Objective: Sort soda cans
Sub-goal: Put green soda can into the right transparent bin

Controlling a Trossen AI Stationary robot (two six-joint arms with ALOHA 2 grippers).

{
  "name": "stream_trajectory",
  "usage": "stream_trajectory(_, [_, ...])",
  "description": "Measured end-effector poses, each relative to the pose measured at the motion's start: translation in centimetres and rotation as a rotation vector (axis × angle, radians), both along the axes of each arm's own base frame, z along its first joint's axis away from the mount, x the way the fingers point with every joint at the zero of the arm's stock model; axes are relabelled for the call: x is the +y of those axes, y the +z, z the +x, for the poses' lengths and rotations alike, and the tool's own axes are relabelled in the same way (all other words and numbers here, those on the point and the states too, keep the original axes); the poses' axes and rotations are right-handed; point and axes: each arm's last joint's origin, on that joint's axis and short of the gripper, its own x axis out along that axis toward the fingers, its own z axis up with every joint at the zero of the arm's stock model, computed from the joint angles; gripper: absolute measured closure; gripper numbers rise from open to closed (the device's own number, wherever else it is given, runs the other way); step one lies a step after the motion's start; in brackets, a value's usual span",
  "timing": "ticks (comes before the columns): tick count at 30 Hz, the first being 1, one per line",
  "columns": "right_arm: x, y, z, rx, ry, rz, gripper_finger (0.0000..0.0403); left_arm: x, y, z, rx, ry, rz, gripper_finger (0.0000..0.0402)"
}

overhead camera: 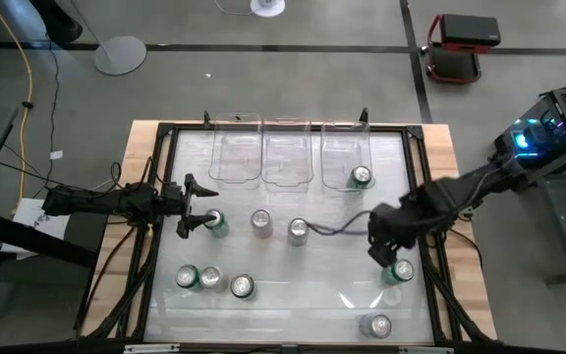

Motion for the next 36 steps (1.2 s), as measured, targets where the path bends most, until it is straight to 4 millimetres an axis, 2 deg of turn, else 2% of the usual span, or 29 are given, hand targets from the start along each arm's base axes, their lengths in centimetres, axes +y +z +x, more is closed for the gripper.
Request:
stream_trajectory(4, [1.3, -1.6, -1.0, 0.057, -0.005, -0.006, 0.0060, 0.0, 0.0, 0.0, 0.000, 0.000, 0.000, 0.0071])
stream_trajectory(10, [2.3, -3.8, -1.8, 0.153, 0.019, 0.006, 0.0043, 0.0, 0.0, 0.0, 0.000, 0.000, -0.002, 0.0071])
stream_trajectory(16, [3.2, -6.7, -1.9, 0.153, 0.057, 0.021, 0.0033, 0.0, 0.0, 0.0, 0.000, 0.000, -0.006, 0.0071])
stream_trajectory(23, [3.0, -9.8, -2.9, 0.228, 0.072, -0.022, 0.0031, 0.0, 0.0, 0.0, 0.000, 0.000, -0.013, 0.0071])
stream_trajectory(29, [3.1, -11.8, -2.7, 0.187, 0.092, 0.001, 0.0031, 0.0, 0.0, 0.0, -0.001, 0.000, -0.019, 0.0071])
stream_trajectory(36, [2.9, -13.1, -3.0, 0.190, 0.091, -0.014, 0.0037, 0.0, 0.0, 0.0, -0.001, 0.000, -0.039, 0.0071])
